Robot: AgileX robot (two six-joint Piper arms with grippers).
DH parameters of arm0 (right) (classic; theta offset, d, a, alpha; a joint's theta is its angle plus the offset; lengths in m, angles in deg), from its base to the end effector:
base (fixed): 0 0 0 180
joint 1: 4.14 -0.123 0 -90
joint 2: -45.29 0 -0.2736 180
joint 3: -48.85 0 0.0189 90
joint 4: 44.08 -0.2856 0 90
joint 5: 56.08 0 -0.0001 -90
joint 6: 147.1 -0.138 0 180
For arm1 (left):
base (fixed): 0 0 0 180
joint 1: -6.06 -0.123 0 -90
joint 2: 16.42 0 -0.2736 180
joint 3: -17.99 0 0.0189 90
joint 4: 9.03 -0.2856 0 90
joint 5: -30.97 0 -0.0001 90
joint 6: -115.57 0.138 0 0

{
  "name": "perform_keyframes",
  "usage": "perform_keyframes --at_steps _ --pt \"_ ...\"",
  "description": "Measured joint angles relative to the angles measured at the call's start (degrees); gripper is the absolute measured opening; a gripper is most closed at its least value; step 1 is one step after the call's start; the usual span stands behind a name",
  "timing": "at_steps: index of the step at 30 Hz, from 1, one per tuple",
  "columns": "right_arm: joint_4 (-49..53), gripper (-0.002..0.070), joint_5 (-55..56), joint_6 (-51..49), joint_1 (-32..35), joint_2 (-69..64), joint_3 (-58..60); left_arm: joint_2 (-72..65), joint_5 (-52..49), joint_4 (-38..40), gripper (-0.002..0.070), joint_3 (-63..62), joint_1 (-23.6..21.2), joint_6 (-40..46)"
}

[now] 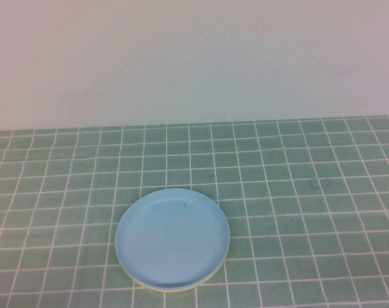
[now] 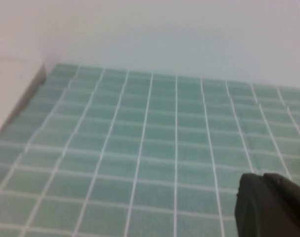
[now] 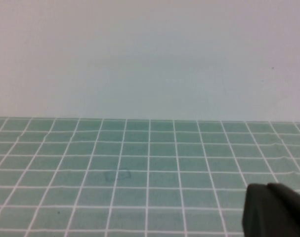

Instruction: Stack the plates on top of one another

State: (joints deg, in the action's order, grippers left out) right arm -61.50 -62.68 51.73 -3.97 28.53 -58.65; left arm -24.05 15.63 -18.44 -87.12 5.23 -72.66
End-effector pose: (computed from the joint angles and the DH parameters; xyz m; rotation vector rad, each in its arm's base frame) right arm 0.1606 0.0043 0.2110 -0.0457 1.6672 0.0064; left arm 0.1461 0.0081 0.1968 -0.0319 1.7045 0.0587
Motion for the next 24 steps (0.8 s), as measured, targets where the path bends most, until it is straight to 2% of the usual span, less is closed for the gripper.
perform_keyframes --at_steps 4,9,24 --pt "-0.3 0.0000 1.0 0.0 0.0 4.6 4.5 -0.1 1.7 2.3 -0.0001 2.3 0.0 -0.5" --pt "-0.5 -0.0001 1.0 0.0 0.0 8.1 5.9 -0.1 -3.0 6.3 -0.0001 2.1 0.0 -0.8" --pt "-0.7 -0.0002 -1.2 0.0 0.0 9.2 5.9 -0.1 -4.4 6.8 -0.0001 2.1 0.0 -0.7"
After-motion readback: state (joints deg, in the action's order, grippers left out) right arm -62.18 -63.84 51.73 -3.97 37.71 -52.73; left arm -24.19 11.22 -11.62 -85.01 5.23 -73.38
